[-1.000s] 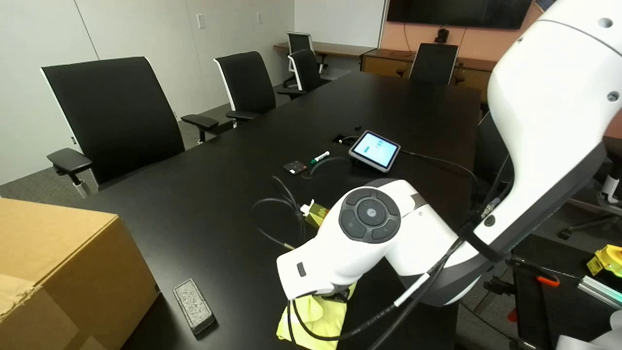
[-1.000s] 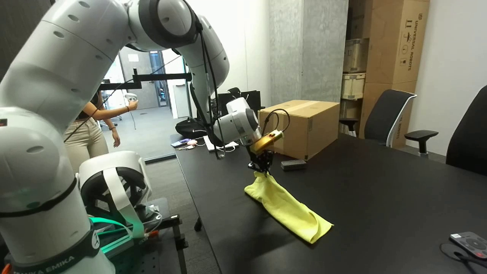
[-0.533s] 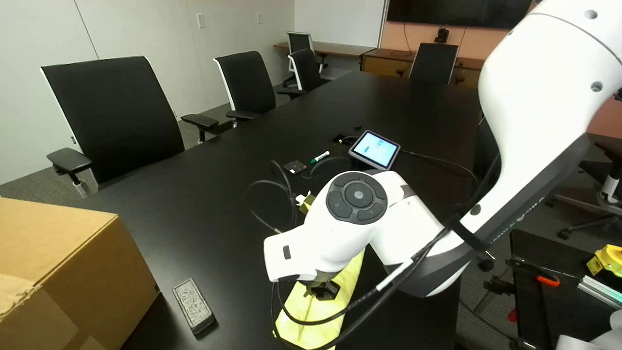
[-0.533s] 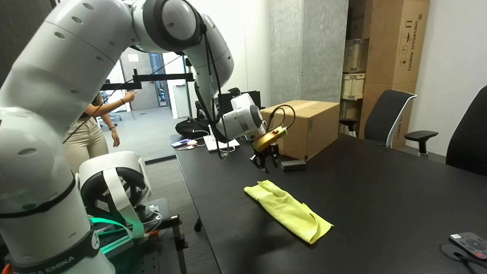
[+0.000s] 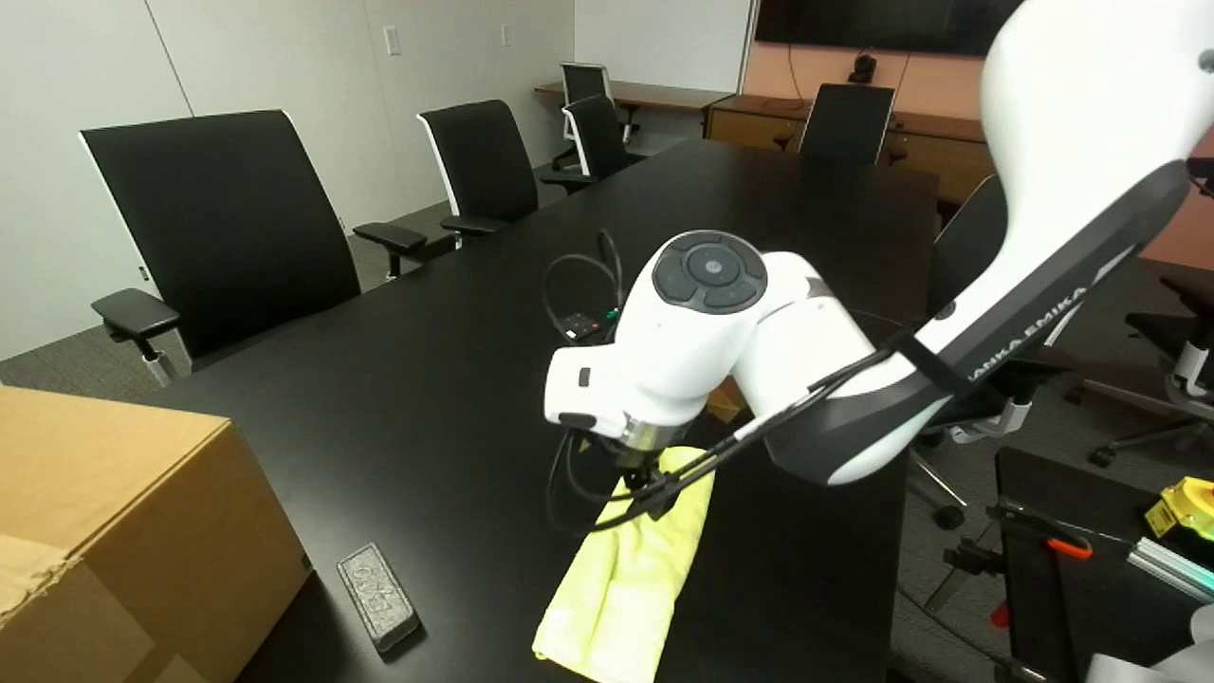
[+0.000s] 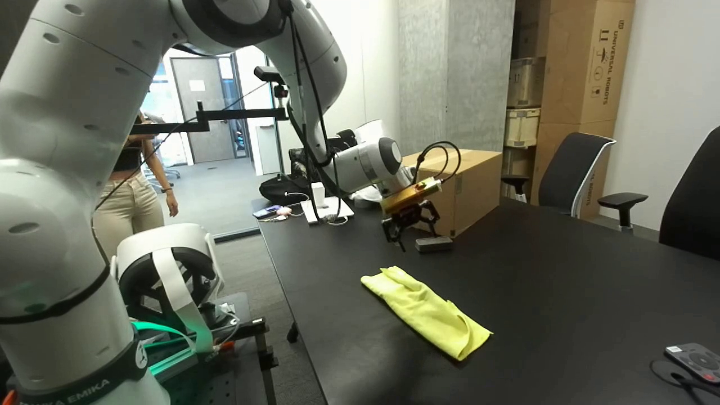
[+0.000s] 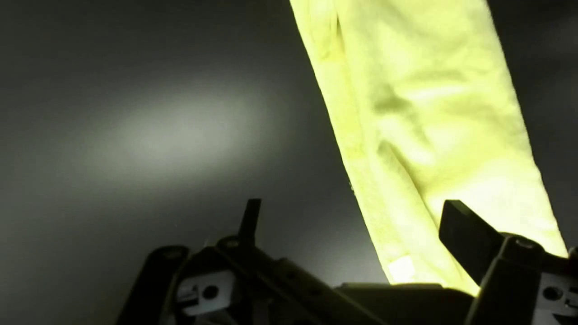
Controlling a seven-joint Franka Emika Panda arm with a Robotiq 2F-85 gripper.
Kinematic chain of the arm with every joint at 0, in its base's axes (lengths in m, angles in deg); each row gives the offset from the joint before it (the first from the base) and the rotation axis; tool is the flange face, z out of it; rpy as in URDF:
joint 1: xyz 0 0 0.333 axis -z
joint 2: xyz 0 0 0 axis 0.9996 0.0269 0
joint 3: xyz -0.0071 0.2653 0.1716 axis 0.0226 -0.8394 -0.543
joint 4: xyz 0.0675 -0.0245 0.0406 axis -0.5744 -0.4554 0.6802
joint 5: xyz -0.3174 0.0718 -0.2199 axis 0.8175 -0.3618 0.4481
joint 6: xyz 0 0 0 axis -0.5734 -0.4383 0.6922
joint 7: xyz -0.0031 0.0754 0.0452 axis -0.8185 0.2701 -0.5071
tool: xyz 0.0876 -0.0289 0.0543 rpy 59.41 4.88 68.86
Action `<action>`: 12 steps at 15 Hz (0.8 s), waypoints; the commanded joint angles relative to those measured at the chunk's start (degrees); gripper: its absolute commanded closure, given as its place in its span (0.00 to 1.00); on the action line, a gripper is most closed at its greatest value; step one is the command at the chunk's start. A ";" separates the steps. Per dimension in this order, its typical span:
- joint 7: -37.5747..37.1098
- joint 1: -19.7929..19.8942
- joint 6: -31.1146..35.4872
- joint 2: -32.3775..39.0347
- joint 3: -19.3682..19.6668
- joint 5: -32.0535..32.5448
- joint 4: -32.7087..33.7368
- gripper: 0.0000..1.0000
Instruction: Fold the yellow towel once from bottom to top
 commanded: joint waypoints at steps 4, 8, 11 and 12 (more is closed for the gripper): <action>-10.65 4.21 -7.77 -20.77 3.03 -2.37 -17.02 0.00; -12.07 6.12 -18.39 -33.25 1.66 -11.55 -22.67 0.00; -13.29 6.07 -28.57 -42.46 1.21 -19.64 -24.00 0.00; -13.74 6.02 -32.55 -45.37 1.01 -22.38 -23.84 0.00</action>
